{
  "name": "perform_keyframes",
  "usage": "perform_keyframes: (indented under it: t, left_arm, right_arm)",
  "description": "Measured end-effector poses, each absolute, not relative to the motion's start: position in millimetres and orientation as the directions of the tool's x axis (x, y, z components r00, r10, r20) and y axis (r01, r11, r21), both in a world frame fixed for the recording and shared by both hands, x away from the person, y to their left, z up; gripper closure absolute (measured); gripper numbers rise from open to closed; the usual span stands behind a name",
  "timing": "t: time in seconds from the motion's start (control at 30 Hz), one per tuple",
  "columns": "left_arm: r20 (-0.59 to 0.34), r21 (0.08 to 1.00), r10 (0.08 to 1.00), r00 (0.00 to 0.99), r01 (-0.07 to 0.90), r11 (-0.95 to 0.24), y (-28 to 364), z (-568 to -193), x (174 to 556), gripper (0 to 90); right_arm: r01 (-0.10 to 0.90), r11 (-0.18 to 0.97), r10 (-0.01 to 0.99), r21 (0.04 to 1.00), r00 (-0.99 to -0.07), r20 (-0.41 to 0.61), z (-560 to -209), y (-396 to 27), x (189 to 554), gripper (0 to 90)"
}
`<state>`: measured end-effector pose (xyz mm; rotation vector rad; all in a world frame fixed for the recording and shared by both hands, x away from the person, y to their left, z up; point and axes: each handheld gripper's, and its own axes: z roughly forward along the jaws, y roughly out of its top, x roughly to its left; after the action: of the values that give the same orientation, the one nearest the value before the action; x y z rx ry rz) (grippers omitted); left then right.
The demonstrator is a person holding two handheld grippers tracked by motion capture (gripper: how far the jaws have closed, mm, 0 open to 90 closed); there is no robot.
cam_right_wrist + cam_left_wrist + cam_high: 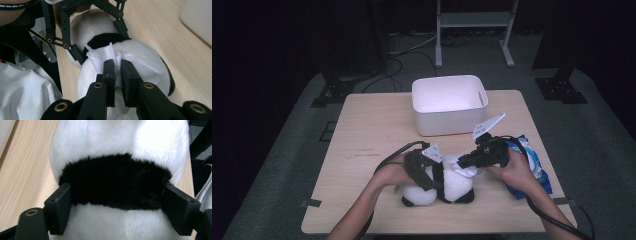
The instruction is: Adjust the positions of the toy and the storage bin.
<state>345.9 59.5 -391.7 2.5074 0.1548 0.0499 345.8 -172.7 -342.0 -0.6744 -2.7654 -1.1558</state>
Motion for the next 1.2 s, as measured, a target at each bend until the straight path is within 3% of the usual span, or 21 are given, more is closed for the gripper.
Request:
perform_keyframes:
  t: [0.17, 0.5, 0.9, 1.2]
  left_arm:
    - [-0.026, 0.611, 0.135, 0.991, 0.123, -0.782, 65.7, -390.9, 345.7, 13.5]
    - [-0.040, 0.686, 0.179, 0.983, 0.158, -0.710, 94.8, -376.4, 338.3, 13.5]
    - [-0.101, 0.723, 0.274, 0.956, 0.260, -0.640, 142.2, -388.7, 336.0, 9.7]
    - [-0.132, 0.726, 0.270, 0.954, 0.279, -0.629, 150.4, -397.7, 337.4, 9.9]
  right_arm:
    - [0.428, 0.631, 0.365, 0.647, -0.900, 0.239, -348.6, -168.8, 348.5, 81.8]
    - [0.449, 0.627, 0.377, 0.636, -0.890, 0.257, -356.6, -178.7, 343.2, 81.9]
    - [0.452, 0.645, 0.384, 0.616, -0.889, 0.251, -350.5, -180.2, 345.5, 81.6]
    - [0.403, 0.708, 0.349, 0.580, -0.914, 0.208, -335.3, -138.6, 357.0, 81.7]
